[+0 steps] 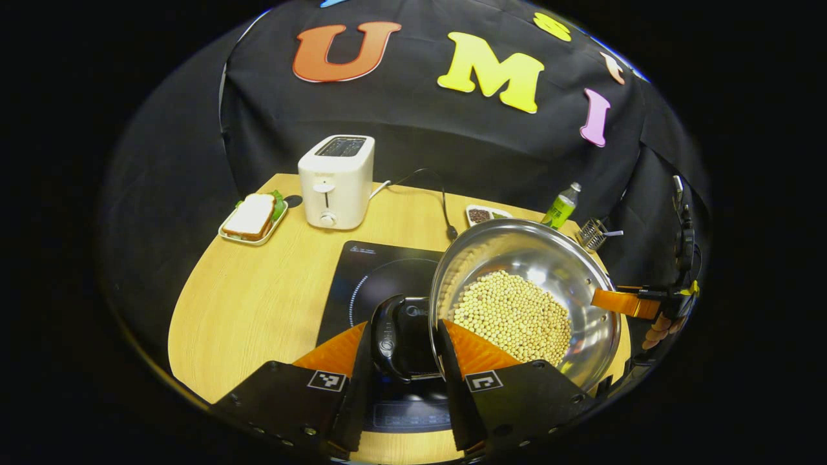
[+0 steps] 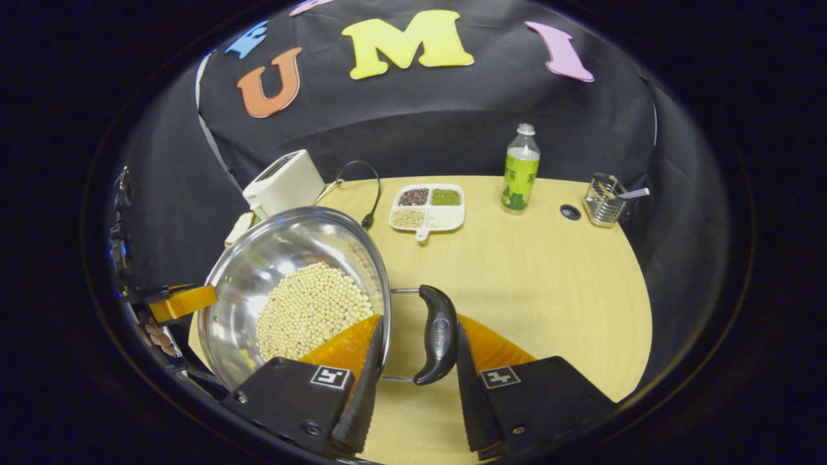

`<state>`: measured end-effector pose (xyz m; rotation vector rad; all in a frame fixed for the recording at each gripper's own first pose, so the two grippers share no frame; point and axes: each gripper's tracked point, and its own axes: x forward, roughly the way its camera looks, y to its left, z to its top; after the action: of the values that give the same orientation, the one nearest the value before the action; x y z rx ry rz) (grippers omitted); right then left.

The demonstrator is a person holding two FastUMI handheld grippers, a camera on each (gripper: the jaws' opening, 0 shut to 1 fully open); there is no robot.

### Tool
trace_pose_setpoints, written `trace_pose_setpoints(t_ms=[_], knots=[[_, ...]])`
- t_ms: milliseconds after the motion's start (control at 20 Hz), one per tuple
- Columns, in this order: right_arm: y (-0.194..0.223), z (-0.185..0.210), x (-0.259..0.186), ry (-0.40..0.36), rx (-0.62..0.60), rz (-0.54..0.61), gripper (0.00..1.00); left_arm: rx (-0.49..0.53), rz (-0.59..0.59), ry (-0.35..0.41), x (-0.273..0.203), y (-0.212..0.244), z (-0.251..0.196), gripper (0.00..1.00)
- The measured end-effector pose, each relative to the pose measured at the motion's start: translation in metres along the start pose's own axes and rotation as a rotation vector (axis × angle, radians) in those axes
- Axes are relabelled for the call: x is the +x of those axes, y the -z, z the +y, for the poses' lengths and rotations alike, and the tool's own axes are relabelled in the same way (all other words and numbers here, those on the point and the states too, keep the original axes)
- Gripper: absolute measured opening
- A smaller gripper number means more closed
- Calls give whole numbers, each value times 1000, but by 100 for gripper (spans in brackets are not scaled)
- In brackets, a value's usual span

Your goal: First push the handle of the pot to place it horizontally, then grasp the pot with both hands and set it on the induction cooktop.

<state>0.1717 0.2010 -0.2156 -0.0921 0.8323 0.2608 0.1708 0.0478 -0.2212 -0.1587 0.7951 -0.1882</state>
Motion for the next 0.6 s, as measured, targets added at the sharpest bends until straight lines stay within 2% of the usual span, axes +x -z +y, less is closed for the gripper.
trace_pose_setpoints(t_ms=[150, 500, 600], knots=[[-5, 21, 21, -12, 25, 14, 58, -15, 11, 10, 17, -5, 23, 52], [-9, 60, 60, -19, 70, 12, 58, -6, 29, -27, 43, -26, 71, 52], [-7, 66, 68, -24, 78, 17, 58, 33, 17, -36, 45, -30, 79, 52]])
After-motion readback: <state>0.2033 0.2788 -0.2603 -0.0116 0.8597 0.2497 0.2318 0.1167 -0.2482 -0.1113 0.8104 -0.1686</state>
